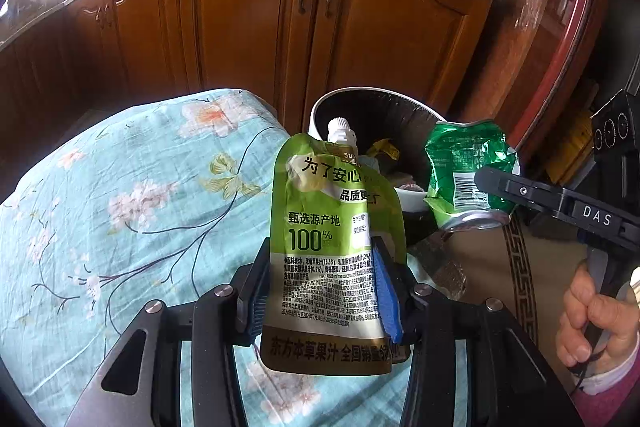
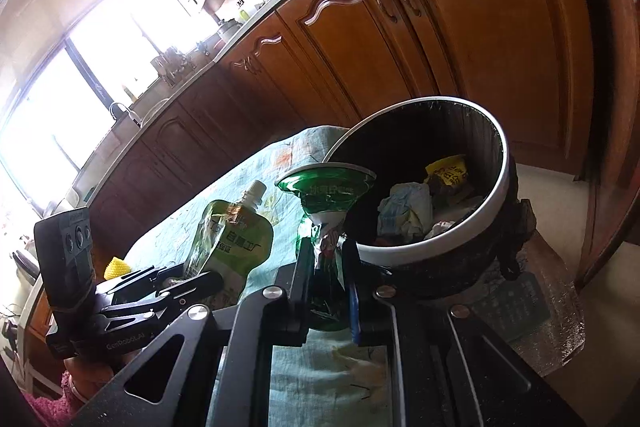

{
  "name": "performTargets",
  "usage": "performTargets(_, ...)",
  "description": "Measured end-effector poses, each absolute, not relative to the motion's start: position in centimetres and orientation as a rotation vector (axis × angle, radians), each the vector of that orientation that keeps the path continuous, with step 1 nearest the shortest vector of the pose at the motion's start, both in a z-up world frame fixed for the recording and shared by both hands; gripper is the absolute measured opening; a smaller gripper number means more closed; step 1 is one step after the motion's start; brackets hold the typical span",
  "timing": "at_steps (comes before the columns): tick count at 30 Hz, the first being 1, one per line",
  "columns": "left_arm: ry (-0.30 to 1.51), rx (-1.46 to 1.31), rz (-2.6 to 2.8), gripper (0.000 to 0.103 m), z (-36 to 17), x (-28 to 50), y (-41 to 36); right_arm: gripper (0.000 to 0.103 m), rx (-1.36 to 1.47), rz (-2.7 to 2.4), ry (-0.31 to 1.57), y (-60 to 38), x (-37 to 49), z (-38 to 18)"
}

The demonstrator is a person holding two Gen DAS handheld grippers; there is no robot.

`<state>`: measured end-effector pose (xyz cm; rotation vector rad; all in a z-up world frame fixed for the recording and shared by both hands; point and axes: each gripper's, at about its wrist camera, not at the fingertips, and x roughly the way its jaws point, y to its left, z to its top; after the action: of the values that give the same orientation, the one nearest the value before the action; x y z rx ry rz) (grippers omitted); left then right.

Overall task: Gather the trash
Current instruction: 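Carry the can and pouch over the bin and open both tools to drop them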

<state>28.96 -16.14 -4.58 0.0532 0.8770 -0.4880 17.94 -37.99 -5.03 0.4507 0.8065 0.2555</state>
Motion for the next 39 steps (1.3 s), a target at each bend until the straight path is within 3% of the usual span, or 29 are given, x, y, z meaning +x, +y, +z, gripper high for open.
performTargets(39, 0.860, 0.087, -0.523, 0.044, -4.9, 31.1, -18.7, 0.014, 0.442, 0.163, 0.756, -41.0, 17.8, -3.7)
